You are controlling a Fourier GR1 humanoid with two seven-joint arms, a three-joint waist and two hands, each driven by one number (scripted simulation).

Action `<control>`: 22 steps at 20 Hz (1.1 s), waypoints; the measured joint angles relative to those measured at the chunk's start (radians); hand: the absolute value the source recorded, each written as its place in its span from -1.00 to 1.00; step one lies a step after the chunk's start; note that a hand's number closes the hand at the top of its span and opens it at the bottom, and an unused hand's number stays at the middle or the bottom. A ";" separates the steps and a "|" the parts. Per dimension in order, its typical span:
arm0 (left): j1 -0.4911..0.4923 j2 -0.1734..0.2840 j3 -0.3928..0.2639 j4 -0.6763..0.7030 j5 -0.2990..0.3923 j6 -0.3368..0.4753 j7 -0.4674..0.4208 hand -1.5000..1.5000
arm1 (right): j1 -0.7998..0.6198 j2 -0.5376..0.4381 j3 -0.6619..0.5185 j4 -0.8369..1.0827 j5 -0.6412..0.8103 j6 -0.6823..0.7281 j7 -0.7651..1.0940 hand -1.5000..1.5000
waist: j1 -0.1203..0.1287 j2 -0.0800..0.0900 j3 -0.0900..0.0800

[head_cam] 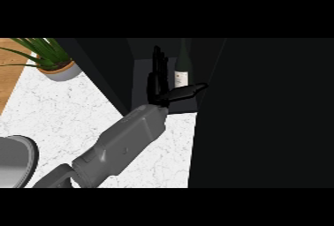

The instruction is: Pick up the wine, place it into the cabinet and close the cabinet

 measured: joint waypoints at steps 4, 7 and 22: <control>0.029 0.001 -0.037 -0.039 -0.002 -0.006 -0.017 -1.00 | 0.005 -0.012 -0.020 -0.034 -0.019 -0.008 0.035 -1.00 | 0.015 -0.005 0.000; 0.046 0.000 -0.050 -0.071 -0.020 0.002 -0.018 -1.00 | 0.021 -0.010 -0.019 -0.051 -0.012 -0.017 0.041 -1.00 | 0.032 -0.009 0.000; 0.252 0.027 -0.033 -0.292 -0.211 0.050 -0.056 -1.00 | 0.052 -0.002 -0.006 -0.072 0.032 -0.039 0.044 -1.00 | 0.074 -0.018 0.001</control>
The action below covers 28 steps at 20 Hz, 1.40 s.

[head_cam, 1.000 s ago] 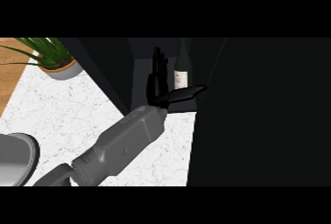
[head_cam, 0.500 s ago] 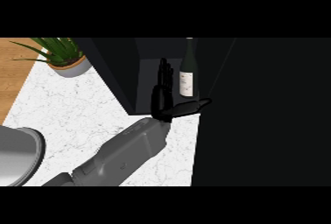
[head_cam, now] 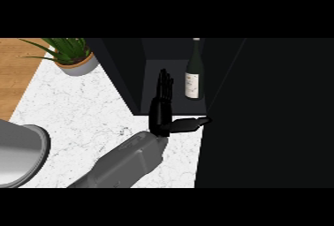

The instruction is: Pick up the wine, place it into the cabinet and close the cabinet

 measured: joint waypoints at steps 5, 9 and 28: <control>0.088 0.090 -0.010 -0.147 -0.083 -0.021 0.040 -1.00 | 0.038 0.005 0.014 -0.021 0.019 0.002 -0.017 -1.00 | 0.005 -0.001 0.000; 0.139 0.156 -0.015 -0.281 -0.146 -0.024 0.087 -1.00 | 0.035 -0.005 -0.003 -0.008 0.023 0.009 -0.032 -1.00 | 0.006 -0.002 0.000; 0.527 0.622 0.005 -0.940 -0.300 -0.140 0.178 1.00 | 0.086 -0.120 0.050 -0.033 -0.095 0.213 -0.010 1.00 | 0.012 -0.003 0.000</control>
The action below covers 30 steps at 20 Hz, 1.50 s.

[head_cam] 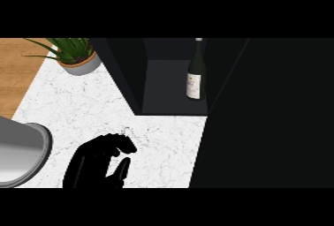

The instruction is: Pick up the wine, place it into the cabinet and close the cabinet

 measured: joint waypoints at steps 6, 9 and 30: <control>0.135 0.155 0.083 -0.111 0.031 -0.077 -0.005 1.00 | 0.006 0.049 0.169 -0.008 -0.005 -0.015 0.058 1.00 | 0.002 -0.001 -0.001; 0.198 0.223 0.143 -0.141 0.054 -0.124 -0.015 -1.00 | -0.018 0.077 0.261 -0.009 0.000 -0.039 0.104 1.00 | 0.003 -0.001 -0.001; 0.552 0.492 0.485 -0.042 0.237 -0.516 -0.145 -1.00 | -0.401 0.007 0.715 0.050 0.239 -0.616 0.197 1.00 | 0.036 -0.007 -0.006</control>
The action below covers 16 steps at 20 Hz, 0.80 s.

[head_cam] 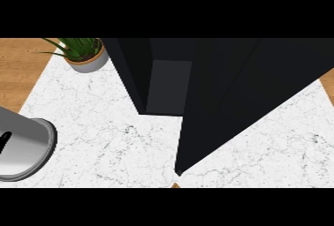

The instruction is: Pick up the wine, place it into the cabinet and close the cabinet

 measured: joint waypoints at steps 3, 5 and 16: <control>0.032 0.020 0.024 0.018 -0.001 -0.052 -0.015 -1.00 | -0.050 -0.020 0.004 0.009 0.007 -0.086 -0.015 1.00 | 0.010 0.000 0.000; 0.053 0.036 0.044 0.033 -0.001 -0.090 -0.025 -1.00 | -0.087 -0.023 -0.003 0.023 0.004 -0.132 -0.022 1.00 | 0.015 0.001 0.000; 0.138 0.063 0.112 0.057 -0.022 -0.215 0.003 -1.00 | -0.485 0.123 -0.222 0.488 -0.096 -0.221 -0.091 1.00 | 0.027 0.013 0.004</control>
